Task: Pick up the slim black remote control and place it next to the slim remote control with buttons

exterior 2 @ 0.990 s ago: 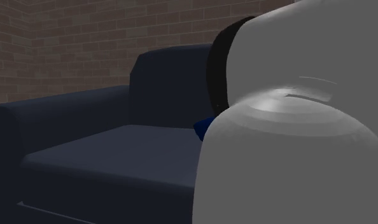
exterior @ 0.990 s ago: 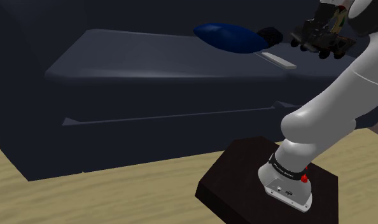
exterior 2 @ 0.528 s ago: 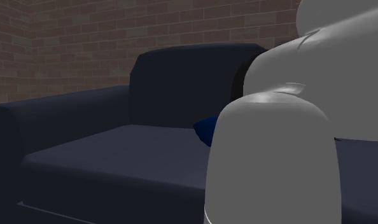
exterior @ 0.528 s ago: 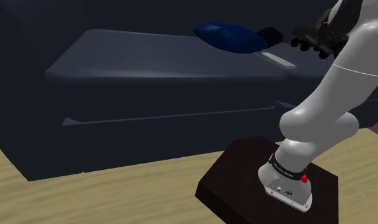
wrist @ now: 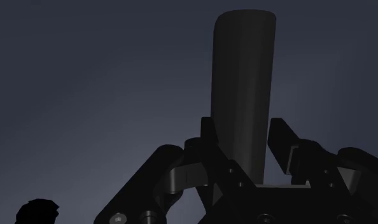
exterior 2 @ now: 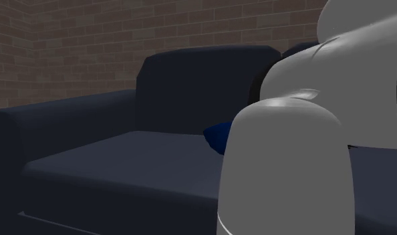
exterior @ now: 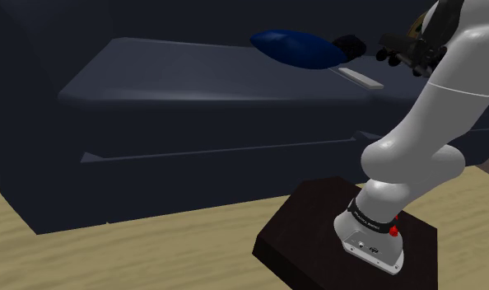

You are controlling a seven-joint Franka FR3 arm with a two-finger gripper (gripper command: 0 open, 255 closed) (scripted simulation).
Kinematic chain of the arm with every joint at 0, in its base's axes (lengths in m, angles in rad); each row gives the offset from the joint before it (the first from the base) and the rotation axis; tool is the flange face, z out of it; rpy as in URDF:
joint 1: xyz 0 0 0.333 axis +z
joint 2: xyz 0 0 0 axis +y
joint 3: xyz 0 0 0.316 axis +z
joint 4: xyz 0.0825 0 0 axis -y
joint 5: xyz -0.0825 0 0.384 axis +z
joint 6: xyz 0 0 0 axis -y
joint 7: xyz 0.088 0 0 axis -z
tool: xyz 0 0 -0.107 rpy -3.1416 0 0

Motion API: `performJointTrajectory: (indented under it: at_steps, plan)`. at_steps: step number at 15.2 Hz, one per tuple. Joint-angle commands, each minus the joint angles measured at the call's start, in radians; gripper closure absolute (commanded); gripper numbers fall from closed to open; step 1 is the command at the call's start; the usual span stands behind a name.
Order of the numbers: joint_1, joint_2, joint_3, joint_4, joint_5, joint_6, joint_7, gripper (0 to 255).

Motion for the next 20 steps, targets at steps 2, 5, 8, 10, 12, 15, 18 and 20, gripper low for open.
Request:
performJointTrajectory:
  at_steps: [2, 5, 8, 10, 12, 15, 18, 20]
  plan:
    - [0.008, -0.019, 0.003, -0.061, -0.013, 0.048, 0.004, 255]
    - [0.015, -0.035, 0.007, -0.117, -0.023, 0.093, 0.009, 255]
    - [0.019, -0.046, 0.009, -0.166, -0.031, 0.134, 0.012, 255]
    - [0.019, -0.046, 0.009, -0.166, -0.031, 0.134, 0.012, 255]
    - [0.019, -0.046, 0.009, -0.166, -0.031, 0.134, 0.012, 255]
    - [0.019, -0.046, 0.009, -0.166, -0.031, 0.134, 0.012, 255]
    - [0.019, -0.046, 0.009, -0.166, -0.031, 0.134, 0.012, 0]
    - [0.019, -0.046, 0.009, -0.166, -0.031, 0.134, 0.012, 0]
